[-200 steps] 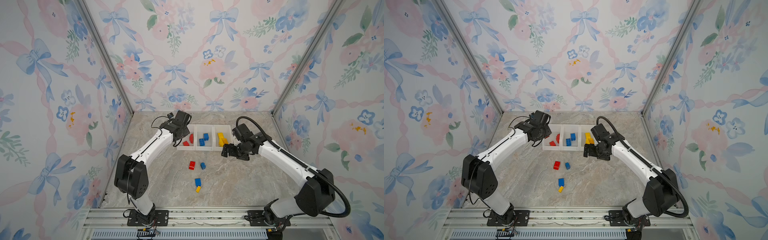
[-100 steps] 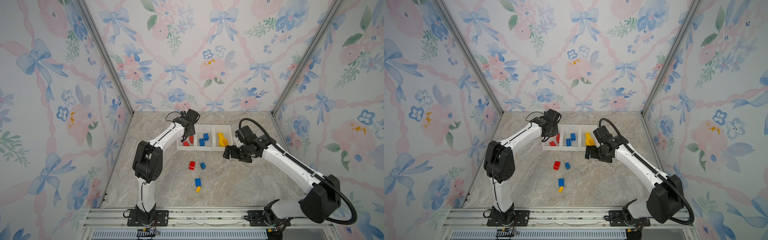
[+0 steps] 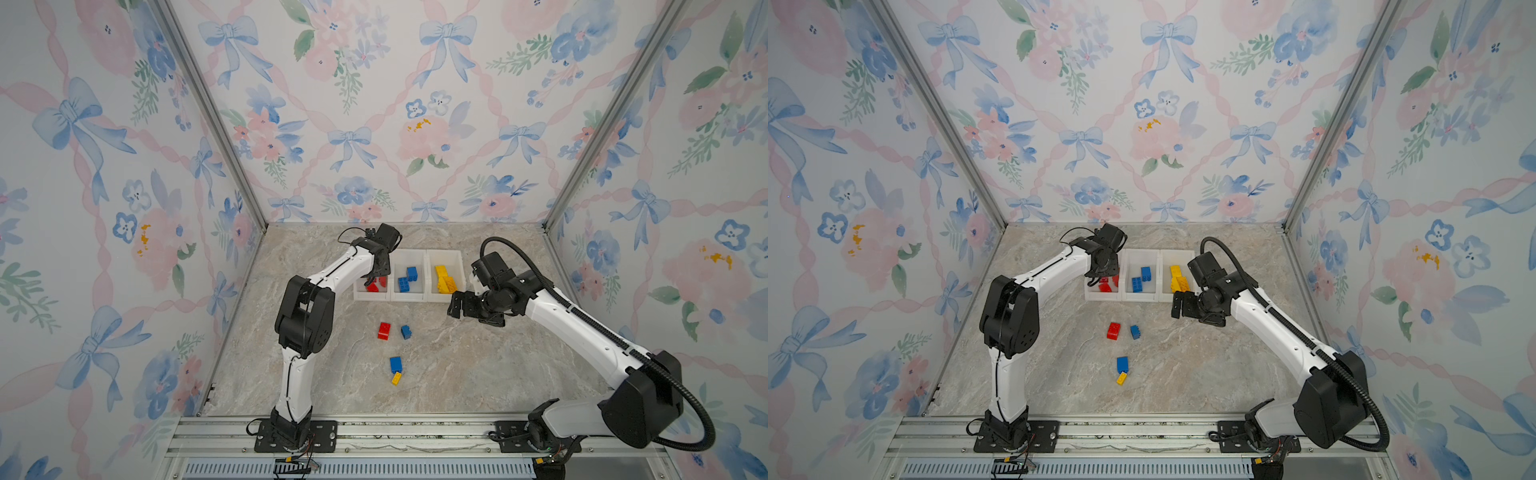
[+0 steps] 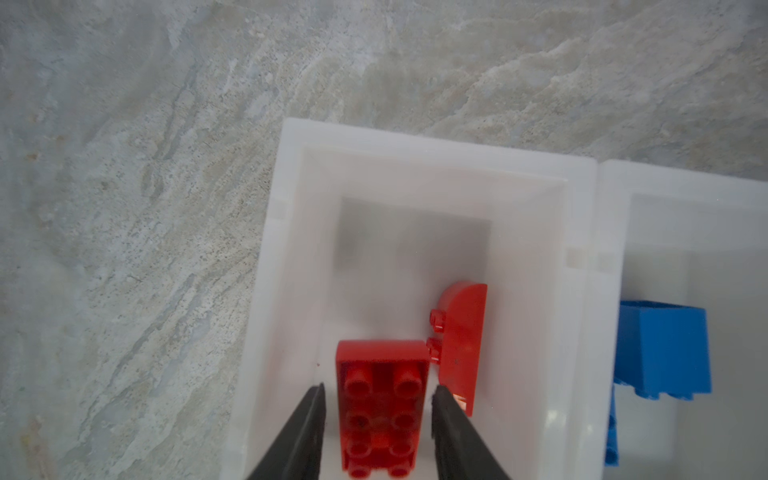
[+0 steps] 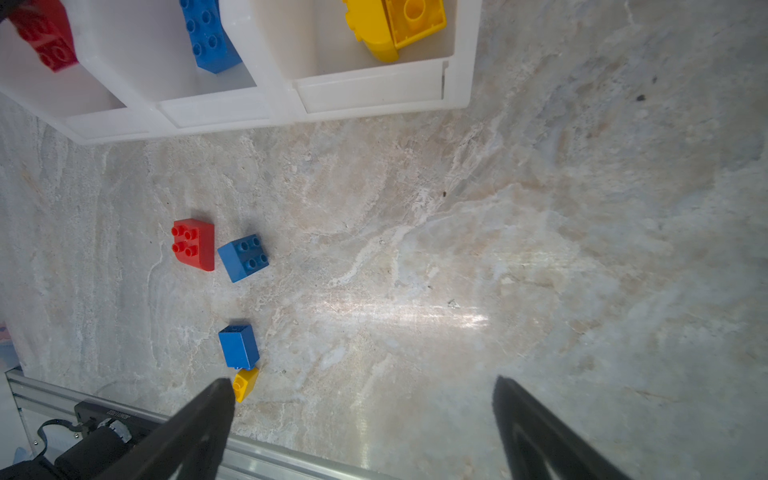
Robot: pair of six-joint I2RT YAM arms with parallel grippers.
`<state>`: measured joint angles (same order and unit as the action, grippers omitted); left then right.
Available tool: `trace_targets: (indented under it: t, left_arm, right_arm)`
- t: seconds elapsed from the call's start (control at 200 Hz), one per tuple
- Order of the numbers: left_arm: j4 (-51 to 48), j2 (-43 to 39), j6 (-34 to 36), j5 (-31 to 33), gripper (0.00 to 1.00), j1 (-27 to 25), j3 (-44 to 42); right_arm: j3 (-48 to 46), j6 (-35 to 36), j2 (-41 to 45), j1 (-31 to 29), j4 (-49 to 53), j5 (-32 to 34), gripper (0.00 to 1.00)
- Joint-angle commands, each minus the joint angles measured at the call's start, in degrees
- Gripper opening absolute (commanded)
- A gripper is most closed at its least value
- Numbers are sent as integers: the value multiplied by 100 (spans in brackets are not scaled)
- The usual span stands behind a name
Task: Sort the legos into containers by color
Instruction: 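Open the left gripper to drop the red brick into the compartment, then move the right gripper down toward a blue brick while the left gripper withdraws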
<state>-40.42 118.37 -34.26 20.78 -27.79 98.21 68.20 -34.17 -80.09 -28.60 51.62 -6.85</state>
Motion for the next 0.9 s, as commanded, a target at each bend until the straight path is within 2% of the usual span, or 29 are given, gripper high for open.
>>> trace_targets:
  t: [0.0,0.395,0.895]
  left_arm:
    - [-102,-21,49,67,52,-9,75]
    - [-94,-325,-41,-80,64,-8,75]
    - [-11,-1146,-225,-482,68,-43,-458]
  right_arm:
    - [-25,-72,-36,-24,34,79,100]
    - [97,-19,-169,-106,42,87,100]
    - [270,-2,-431,-557,-71,349,100]
